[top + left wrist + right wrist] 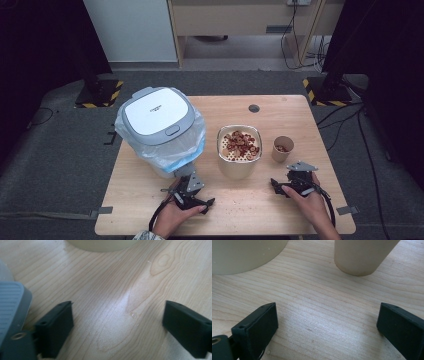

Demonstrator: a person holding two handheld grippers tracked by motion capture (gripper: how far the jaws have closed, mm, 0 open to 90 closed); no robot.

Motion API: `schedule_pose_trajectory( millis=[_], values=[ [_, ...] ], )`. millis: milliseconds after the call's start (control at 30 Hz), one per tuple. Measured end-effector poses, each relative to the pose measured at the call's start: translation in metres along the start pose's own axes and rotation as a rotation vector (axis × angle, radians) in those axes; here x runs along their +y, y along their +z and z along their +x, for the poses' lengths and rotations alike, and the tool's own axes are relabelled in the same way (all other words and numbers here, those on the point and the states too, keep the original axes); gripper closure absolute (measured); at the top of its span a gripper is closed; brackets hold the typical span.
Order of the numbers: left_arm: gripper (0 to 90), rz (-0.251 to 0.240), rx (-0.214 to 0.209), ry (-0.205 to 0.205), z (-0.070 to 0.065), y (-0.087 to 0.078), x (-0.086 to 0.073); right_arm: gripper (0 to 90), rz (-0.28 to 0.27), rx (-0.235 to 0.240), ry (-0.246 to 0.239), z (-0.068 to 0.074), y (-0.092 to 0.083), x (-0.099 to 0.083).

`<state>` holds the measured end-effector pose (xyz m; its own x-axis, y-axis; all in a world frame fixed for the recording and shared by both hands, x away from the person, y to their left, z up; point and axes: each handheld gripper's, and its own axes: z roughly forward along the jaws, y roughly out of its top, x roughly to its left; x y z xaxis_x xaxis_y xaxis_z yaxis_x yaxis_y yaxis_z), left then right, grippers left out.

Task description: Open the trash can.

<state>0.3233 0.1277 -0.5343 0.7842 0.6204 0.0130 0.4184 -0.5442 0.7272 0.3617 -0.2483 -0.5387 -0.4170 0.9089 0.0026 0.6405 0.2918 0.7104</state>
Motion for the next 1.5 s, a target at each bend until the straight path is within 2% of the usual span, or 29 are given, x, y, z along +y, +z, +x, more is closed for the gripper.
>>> schedule_pose_trajectory(
  millis=[167, 233, 267, 333, 367, 433, 467, 533, 567, 600, 633, 667, 700, 767, 800, 833, 867, 933, 967, 1000, 1100, 1133, 1167, 1233, 1333, 1467, 1500],
  values=[
    [18.6, -0.017, -0.011, 0.019, -0.008, -0.006, 0.004, 4.0, 0.000, 0.005, -0.006, 0.000, 0.001, 0.001],
    [21.6, -0.031, 0.001, 0.035, -0.011, -0.011, 0.007, 4.0, 0.002, 0.009, -0.006, 0.001, 0.001, 0.001],
    [27.1, -0.049, 0.013, 0.038, -0.011, -0.016, 0.009, 3.9, 0.001, 0.010, -0.006, 0.001, 0.000, 0.001],
    [28.4, -0.058, 0.015, 0.031, -0.009, -0.019, 0.010, 4.0, 0.002, 0.010, -0.007, 0.001, 0.000, 0.001],
    [35.8, -0.082, 0.040, 0.023, -0.004, -0.024, 0.011, 3.9, 0.001, 0.011, -0.007, 0.001, 0.000, 0.001],
    [42.5, -0.090, 0.051, 0.012, -0.001, -0.027, 0.011, 3.9, 0.002, 0.011, -0.007, 0.001, 0.000, 0.001],
    [42.5, -0.102, 0.059, 0.006, 0.002, -0.031, 0.011, 3.9, 0.001, 0.011, -0.007, 0.001, 0.000, 0.001],
    [49.9, -0.111, 0.090, -0.002, 0.008, -0.036, 0.010, 3.9, 0.001, 0.011, -0.007, 0.001, 0.000, 0.001],
    [58.9, -0.127, 0.112, -0.020, 0.014, -0.042, 0.009, 3.9, 0.001, 0.012, -0.007, 0.001, 0.000, 0.001],
    [61.7, -0.127, 0.112, -0.020, 0.014, -0.042, 0.009, 3.9, 0.001, 0.012, -0.007, 0.001, 0.000, 0.001],
    [61.7, -0.125, 0.131, -0.024, 0.017, -0.045, 0.008, 4.0, 0.001, 0.011, -0.007, 0.001, 0.000, 0.001],
    [68.4, -0.117, 0.172, -0.038, 0.020, -0.048, 0.006, 3.9, 0.001, 0.012, -0.007, 0.001, 0.000, 0.001],
    [70.7, -0.117, 0.172, -0.038, 0.020, -0.048, 0.006, 3.9, 0.001, 0.012, -0.007, 0.001, 0.000, 0.001],
    [73.4, -0.114, 0.200, -0.064, 0.024, -0.049, 0.004, 3.9, 0.002, 0.011, -0.007, 0.001, 0.000, 0.001],
    [76.9, -0.101, 0.236, 0.006, 0.034, -0.052, 0.004, 4.0, 0.001, 0.011, -0.007, 0.001, 0.000, 0.001],
    [79.2, -0.101, 0.236, 0.006, 0.034, -0.052, 0.004, 4.0, 0.001, 0.011, -0.007, 0.001, 0.000, 0.001],
    [79.2, -0.101, 0.243, -0.005, 0.035, -0.051, 0.003, 3.9, 0.001, 0.011, -0.007, 0.001, 0.000, 0.001],
    [82.3, -0.073, 0.274, 0.019, 0.041, -0.048, 0.002, 4.0, 0.001, 0.011, -0.007, 0.001, 0.000, 0.001],
    [82.8, -0.071, 0.288, 0.002, 0.041, -0.046, 0.001, 4.0, 0.001, 0.011, -0.007, 0.001, 0.000, 0.001],
    [83.4, -0.063, 0.300, 0.018, 0.044, -0.045, 0.002, 3.9, 0.001, 0.012, -0.008, 0.001, 0.000, 0.001],
    [85.2, -0.039, 0.304, 0.009, 0.049, -0.041, -0.001, 4.0, 0.001, 0.022, -0.021, 0.001, 0.000, 0.000],
    [85.4, -0.058, 0.286, -0.059, 0.045, -0.038, -0.004, 4.0, 0.002, 0.026, -0.020, 0.002, 0.000, 0.000],
    [85.9, -0.065, 0.287, -0.085, 0.044, -0.038, -0.004, 3.9, 0.001, 0.026, -0.022, 0.002, 0.000, 0.000],
    [85.9, -0.063, 0.292, -0.081, 0.044, -0.038, -0.004, 3.9, 0.002, 0.026, -0.021, 0.002, 0.000, 0.000],
    [86.7, -0.046, 0.301, -0.051, 0.045, -0.037, -0.005, 4.0, 0.002, 0.027, -0.023, 0.002, 0.000, 0.000],
    [86.9, -0.041, 0.307, -0.059, 0.045, -0.036, -0.006, 4.0, 0.002, 0.027, -0.023, 0.002, 0.000, 0.000],
    [87.0, -0.039, 0.321, -0.066, 0.043, -0.035, -0.006, 3.9, 0.002, 0.027, -0.023, 0.002, 0.000, 0.000]
  ],
)
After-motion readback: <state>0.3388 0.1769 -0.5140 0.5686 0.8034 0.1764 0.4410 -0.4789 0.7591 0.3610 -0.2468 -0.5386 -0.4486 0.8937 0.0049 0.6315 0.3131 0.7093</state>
